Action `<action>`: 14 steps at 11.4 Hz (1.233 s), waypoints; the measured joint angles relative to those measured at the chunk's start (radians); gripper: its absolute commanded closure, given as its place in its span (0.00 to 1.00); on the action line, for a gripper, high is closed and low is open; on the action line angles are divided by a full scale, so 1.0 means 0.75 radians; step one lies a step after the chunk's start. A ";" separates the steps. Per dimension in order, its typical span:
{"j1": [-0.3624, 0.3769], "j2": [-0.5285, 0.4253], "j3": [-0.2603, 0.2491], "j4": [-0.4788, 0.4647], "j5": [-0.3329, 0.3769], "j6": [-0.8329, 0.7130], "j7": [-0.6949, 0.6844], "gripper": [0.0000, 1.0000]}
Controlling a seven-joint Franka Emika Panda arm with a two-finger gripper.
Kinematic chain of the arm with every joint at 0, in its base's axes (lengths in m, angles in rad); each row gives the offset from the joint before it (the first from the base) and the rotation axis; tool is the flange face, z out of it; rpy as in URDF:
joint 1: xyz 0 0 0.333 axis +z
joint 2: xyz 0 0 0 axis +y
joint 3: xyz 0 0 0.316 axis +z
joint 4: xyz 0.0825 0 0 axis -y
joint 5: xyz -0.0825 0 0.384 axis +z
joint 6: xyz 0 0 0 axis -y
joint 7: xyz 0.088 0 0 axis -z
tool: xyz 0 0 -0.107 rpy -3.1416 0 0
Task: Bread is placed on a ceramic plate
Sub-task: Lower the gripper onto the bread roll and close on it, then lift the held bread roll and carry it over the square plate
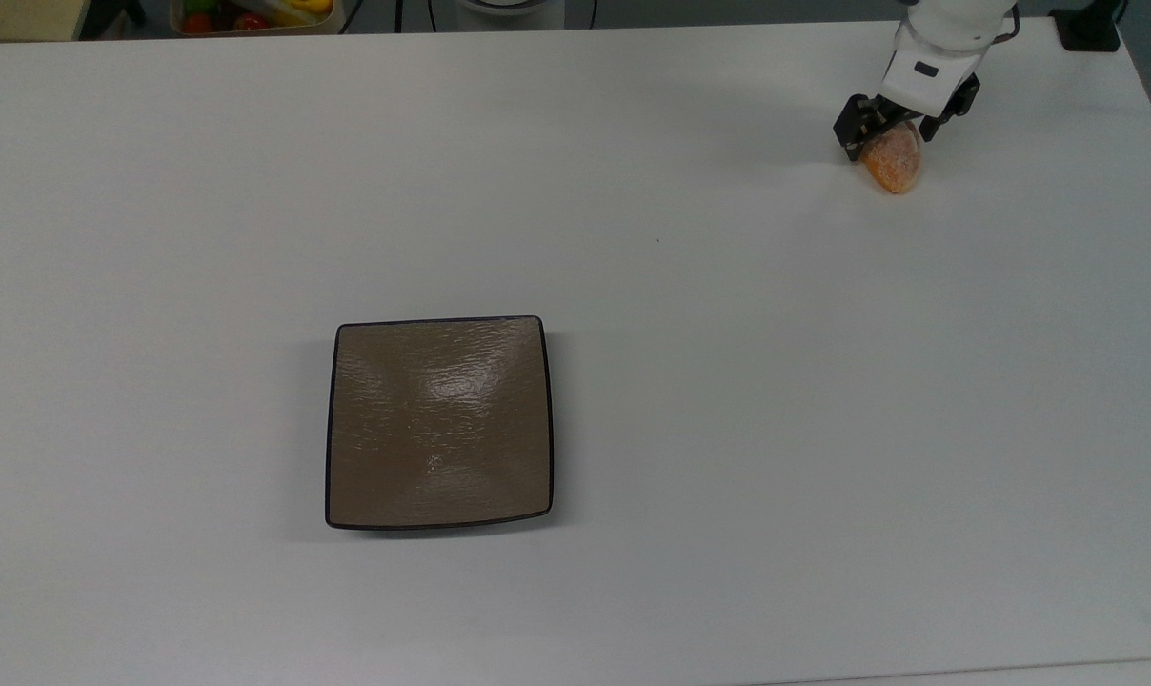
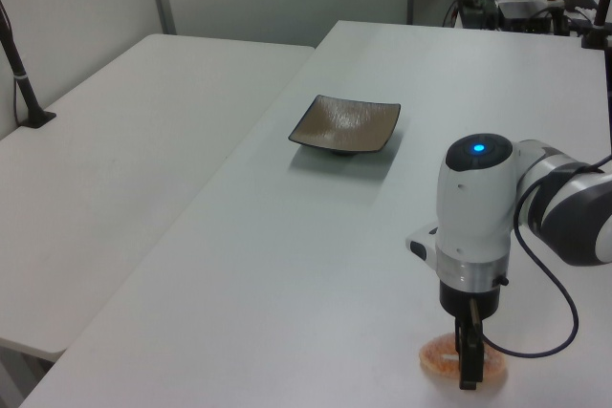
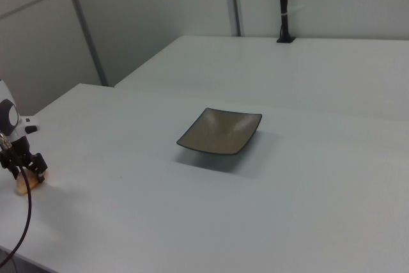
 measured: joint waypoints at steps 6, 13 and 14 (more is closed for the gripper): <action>0.000 0.003 0.001 0.003 -0.002 0.001 0.011 0.66; -0.068 -0.123 0.002 0.009 -0.002 -0.060 0.015 0.78; -0.094 -0.176 0.002 0.012 -0.001 -0.116 0.015 0.78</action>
